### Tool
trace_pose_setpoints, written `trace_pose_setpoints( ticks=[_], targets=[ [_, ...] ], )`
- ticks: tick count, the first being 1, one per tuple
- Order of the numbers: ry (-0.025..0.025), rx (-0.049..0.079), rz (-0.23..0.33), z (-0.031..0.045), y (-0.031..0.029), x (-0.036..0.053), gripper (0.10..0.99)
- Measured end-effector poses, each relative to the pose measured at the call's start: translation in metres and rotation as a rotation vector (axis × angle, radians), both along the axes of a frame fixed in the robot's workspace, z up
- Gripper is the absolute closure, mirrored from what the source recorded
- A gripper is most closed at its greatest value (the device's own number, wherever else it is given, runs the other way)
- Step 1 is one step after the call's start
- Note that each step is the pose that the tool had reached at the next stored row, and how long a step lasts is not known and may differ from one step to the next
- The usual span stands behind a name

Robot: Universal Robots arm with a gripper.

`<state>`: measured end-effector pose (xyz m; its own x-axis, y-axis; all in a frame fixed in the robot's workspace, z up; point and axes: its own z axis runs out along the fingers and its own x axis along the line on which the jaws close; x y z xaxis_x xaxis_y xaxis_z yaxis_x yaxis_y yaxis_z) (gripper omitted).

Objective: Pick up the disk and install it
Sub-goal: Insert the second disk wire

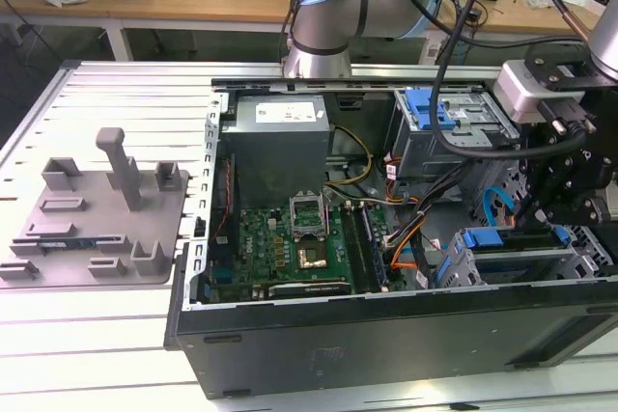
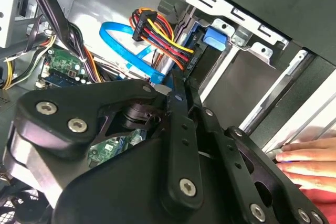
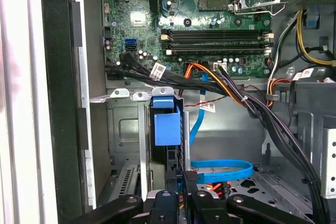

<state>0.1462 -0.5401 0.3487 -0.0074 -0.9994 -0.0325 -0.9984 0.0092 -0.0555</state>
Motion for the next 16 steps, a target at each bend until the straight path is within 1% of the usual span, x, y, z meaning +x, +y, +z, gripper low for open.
trace_pose_setpoints(
  ticks=[5, 9, 14, 16],
  targets=[
    [0.0000, 0.000, 0.000, -0.0026, -0.0001, 0.0007, 0.922],
    [0.0000, 0.000, 0.000, -0.0073, -0.0001, 0.0010, 0.922],
    [0.0000, 0.000, 0.000, -0.0114, -0.0002, 0.0010, 0.922],
    [0.0000, 0.000, 0.000, -0.0117, -0.0003, 0.0010, 0.922]
  ],
)
